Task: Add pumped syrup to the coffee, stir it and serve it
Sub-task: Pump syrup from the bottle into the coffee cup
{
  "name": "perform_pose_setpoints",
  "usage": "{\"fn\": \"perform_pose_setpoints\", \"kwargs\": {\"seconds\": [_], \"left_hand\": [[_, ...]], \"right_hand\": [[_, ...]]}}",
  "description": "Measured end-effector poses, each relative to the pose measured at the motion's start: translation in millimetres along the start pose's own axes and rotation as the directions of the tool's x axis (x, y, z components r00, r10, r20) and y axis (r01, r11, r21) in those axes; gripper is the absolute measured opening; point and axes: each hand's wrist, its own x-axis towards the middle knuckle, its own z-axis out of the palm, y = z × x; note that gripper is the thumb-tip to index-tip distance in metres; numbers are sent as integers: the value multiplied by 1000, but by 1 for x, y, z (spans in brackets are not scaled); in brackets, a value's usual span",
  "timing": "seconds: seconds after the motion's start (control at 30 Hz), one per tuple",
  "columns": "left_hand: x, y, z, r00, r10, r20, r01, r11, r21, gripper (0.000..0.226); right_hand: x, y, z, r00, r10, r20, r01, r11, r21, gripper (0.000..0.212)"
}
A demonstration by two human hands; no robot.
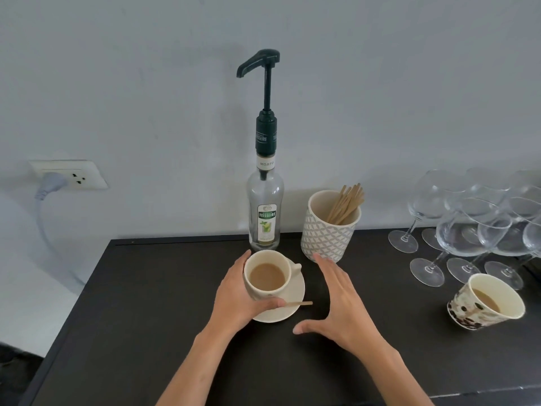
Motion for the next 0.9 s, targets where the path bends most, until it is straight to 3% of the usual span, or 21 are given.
{"fn": "perform_pose_setpoints", "kwargs": {"seconds": [0.07, 0.13, 0.3, 0.4, 0.53, 0.63, 0.73, 0.9], "left_hand": [[0, -2, 5, 1000, 11, -19, -12, 1000, -13, 101], [1, -5, 6, 998, 31, -46, -31, 999, -7, 97], [-1, 9, -2, 987, 89, -136, -102, 990, -93, 77], [0, 27, -18, 973, 109, -202, -144, 975, -168, 85], [4, 67, -49, 948, 177, -266, -234, 950, -204, 78], [8, 99, -74, 915, 245, -322, -316, 930, -191, 80], [17, 128, -98, 888, 267, -374, -347, 923, -165, 80], [40, 165, -122, 857, 276, -435, -353, 930, -106, 78]], "right_hand": [[-6, -4, -7, 998, -52, -26, 51, 999, -6, 138], [-10, -10, -14, 989, -119, -91, 118, 993, -20, 139], [-11, -45, -41, 904, -295, -309, 311, 950, 5, 139], [-1, -75, -63, 832, -403, -381, 429, 903, -16, 119], [26, -120, -101, 696, -496, -519, 549, 833, -60, 83], [49, -154, -130, 620, -564, -546, 596, 791, -140, 74], [76, -180, -151, 607, -608, -512, 593, 775, -217, 69], [115, -193, -170, 681, -623, -385, 555, 782, -283, 49]]}}
